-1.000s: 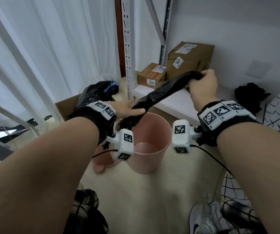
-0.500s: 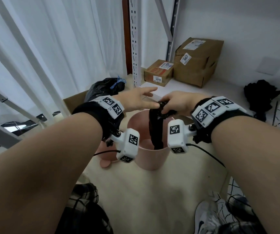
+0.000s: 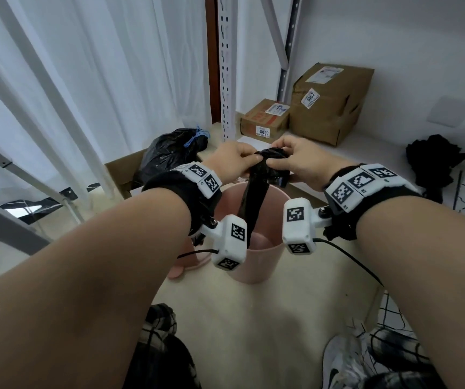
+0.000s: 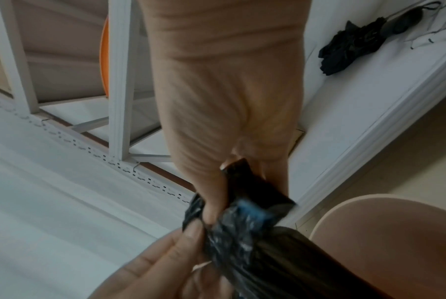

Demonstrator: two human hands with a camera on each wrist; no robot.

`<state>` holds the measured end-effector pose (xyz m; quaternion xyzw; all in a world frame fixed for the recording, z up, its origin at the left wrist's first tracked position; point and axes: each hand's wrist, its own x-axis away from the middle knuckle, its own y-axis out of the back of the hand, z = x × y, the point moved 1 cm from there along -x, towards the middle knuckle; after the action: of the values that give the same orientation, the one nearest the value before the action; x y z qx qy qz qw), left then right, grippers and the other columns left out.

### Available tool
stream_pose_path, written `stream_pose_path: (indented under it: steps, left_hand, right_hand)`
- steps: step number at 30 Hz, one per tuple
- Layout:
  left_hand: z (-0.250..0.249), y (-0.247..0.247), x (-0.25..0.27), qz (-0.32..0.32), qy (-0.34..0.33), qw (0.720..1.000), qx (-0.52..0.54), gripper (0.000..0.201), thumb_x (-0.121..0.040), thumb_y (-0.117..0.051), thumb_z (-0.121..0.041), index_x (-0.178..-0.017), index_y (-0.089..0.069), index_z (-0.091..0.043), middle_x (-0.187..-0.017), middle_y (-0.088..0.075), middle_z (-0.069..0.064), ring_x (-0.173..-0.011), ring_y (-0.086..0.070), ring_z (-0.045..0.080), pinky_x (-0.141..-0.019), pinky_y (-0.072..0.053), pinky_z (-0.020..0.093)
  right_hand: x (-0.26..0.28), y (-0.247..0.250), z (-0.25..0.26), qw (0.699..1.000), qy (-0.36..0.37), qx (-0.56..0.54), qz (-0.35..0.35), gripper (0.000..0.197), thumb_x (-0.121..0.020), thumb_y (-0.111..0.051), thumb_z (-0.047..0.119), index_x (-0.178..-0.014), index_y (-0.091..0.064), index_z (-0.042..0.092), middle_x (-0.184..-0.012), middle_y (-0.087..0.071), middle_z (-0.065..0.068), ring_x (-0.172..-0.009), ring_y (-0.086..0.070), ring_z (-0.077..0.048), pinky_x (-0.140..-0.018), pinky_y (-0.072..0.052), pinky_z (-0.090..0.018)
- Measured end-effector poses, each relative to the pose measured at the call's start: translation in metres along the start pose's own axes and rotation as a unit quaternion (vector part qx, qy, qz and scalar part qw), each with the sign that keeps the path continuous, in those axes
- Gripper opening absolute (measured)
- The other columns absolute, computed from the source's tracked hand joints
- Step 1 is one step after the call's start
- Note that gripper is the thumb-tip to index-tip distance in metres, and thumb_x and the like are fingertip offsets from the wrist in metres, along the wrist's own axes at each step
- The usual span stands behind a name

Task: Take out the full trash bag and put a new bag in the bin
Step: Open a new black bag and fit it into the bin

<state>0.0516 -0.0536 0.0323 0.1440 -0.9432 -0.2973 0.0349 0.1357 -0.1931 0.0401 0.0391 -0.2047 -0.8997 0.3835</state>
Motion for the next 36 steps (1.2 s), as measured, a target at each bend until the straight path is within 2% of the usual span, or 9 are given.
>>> stream_pose_path:
  steps: [4,11,16,20,24,27,30,32,36]
  left_hand:
    - [-0.011,0.0,-0.004,-0.007,-0.017,0.999,-0.029,0.031,-0.095,-0.052,-0.018,-0.092,-0.064,0.011,-0.071,-0.056,0.013,-0.067,-0.051,0.02,-0.068,-0.045,0.031]
    - [-0.003,0.01,-0.009,-0.052,0.01,0.979,-0.198,0.043,-0.095,-0.052,-0.021,-0.054,-0.039,-0.016,-0.056,-0.041,0.0,-0.055,-0.041,0.014,-0.059,-0.033,0.029]
    - [0.005,0.006,-0.003,-0.038,0.024,0.999,-0.015,0.008,-0.092,-0.055,-0.012,-0.098,-0.055,-0.006,-0.085,-0.059,0.008,-0.065,-0.059,0.02,-0.058,-0.054,0.026]
    - [-0.001,0.003,0.004,-0.031,0.002,0.999,0.024,0.052,-0.087,-0.064,-0.034,-0.129,-0.046,-0.008,-0.115,-0.052,0.005,-0.087,-0.059,0.019,-0.081,-0.054,0.036]
    - [-0.004,0.0,0.007,0.032,0.044,0.998,0.037,0.047,-0.087,-0.066,-0.028,-0.123,-0.05,-0.002,-0.085,-0.059,0.005,-0.077,-0.061,0.02,-0.082,-0.054,0.037]
    - [0.002,0.003,0.005,0.064,0.044,0.997,-0.002,0.027,-0.087,-0.065,-0.013,-0.104,-0.061,0.009,-0.086,-0.066,0.021,-0.071,-0.062,0.023,-0.085,-0.054,0.042]
    - [0.007,0.006,0.004,0.065,0.039,0.997,-0.012,0.008,-0.088,-0.059,-0.004,-0.092,-0.06,0.003,-0.074,-0.059,0.014,-0.052,-0.058,0.009,-0.066,-0.053,0.025]
    - [0.01,0.008,0.0,0.049,0.036,0.998,-0.013,0.002,-0.09,-0.056,-0.002,-0.092,-0.056,-0.002,-0.076,-0.057,0.013,-0.06,-0.059,0.014,-0.06,-0.049,0.02]
    - [0.038,0.009,-0.013,0.015,0.067,0.998,-0.018,0.013,-0.093,-0.049,-0.003,-0.08,-0.048,-0.006,-0.074,-0.055,0.01,-0.063,-0.056,0.017,-0.056,-0.048,0.02]
  right_hand:
    - [-0.003,0.006,-0.004,0.999,0.015,0.028,-0.039,0.025,-0.083,-0.065,0.0,-0.075,-0.053,0.02,-0.082,-0.06,-0.009,-0.074,-0.058,-0.022,-0.067,-0.05,-0.032]
    - [-0.006,0.003,-0.004,0.982,0.043,0.168,-0.072,0.018,-0.081,-0.068,0.006,-0.074,-0.055,0.016,-0.077,-0.059,-0.007,-0.077,-0.059,-0.024,-0.073,-0.052,-0.036]
    - [-0.006,-0.001,-0.002,0.972,0.052,0.212,-0.09,0.019,-0.079,-0.055,-0.006,-0.082,-0.058,0.013,-0.089,-0.057,-0.006,-0.08,-0.053,-0.02,-0.057,-0.04,-0.018]
    - [0.001,-0.001,-0.001,0.96,0.039,0.277,-0.025,0.034,-0.079,-0.052,-0.006,-0.107,-0.05,0.013,-0.097,-0.054,-0.007,-0.085,-0.052,-0.021,-0.056,-0.038,-0.019]
    - [0.006,-0.008,0.006,0.97,0.044,0.24,0.0,0.063,-0.08,-0.054,-0.006,-0.135,-0.034,0.016,-0.101,-0.052,-0.008,-0.09,-0.054,-0.021,-0.062,-0.043,-0.022]
    - [0.005,-0.011,0.016,0.977,0.059,0.206,-0.02,0.07,-0.081,-0.056,-0.005,-0.143,-0.03,0.015,-0.11,-0.049,-0.006,-0.098,-0.052,-0.018,-0.078,-0.044,-0.023]
    - [0.003,-0.014,0.017,0.973,0.069,0.218,-0.032,0.039,-0.082,-0.055,-0.004,-0.121,-0.056,0.0,-0.107,-0.06,-0.011,-0.101,-0.058,-0.023,-0.084,-0.047,-0.031]
    - [-0.001,-0.017,0.007,0.965,0.065,0.251,-0.032,0.018,-0.082,-0.056,-0.002,-0.097,-0.064,-0.009,-0.092,-0.064,-0.021,-0.094,-0.062,-0.036,-0.08,-0.049,-0.038]
    - [-0.012,-0.019,-0.033,0.946,0.021,0.324,-0.015,0.016,-0.083,-0.057,0.003,-0.096,-0.064,-0.005,-0.099,-0.065,-0.022,-0.098,-0.06,-0.036,-0.078,-0.045,-0.033]
